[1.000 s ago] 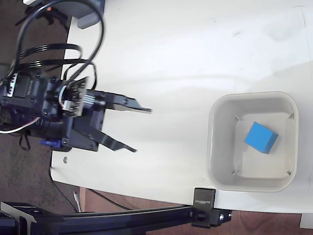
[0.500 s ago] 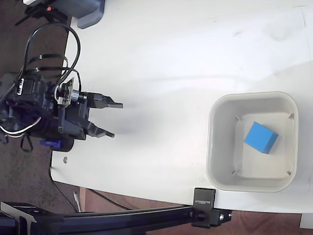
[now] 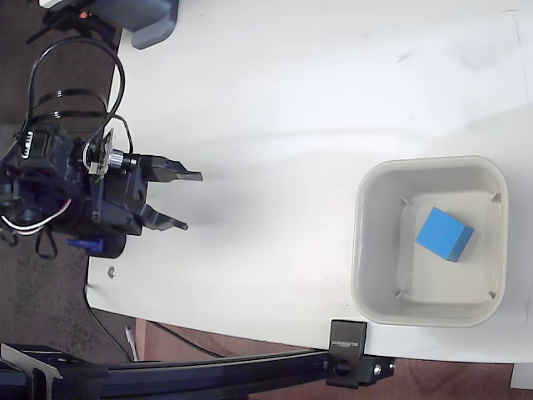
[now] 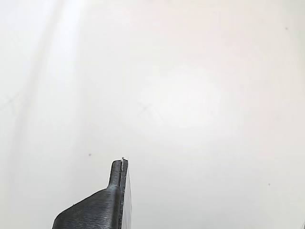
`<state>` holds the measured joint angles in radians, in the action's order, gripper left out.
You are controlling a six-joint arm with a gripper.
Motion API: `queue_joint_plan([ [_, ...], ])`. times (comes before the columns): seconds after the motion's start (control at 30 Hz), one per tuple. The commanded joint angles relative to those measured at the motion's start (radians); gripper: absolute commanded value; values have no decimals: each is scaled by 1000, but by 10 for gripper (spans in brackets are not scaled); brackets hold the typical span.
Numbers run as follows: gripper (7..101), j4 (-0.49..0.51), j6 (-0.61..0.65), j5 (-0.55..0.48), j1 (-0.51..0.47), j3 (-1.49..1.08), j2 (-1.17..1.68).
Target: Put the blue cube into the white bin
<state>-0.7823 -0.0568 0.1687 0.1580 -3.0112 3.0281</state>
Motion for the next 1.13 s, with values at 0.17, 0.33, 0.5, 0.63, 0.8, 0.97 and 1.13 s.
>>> queue_joint_plan([
  [0.17, 1003, 2, 28, -153, -129, 20, 26],
  [0.33, 1003, 3, 21, -143, -126, 20, 26],
  [0.5, 1003, 3, 21, -143, -126, 20, 26],
  [0.63, 1003, 3, 21, -143, -126, 20, 26],
  [0.8, 1003, 3, 20, -143, -126, 20, 26],
  [0.97, 1003, 3, 20, -143, -126, 20, 26],
  [1.13, 1003, 3, 20, -143, -126, 20, 26],
])
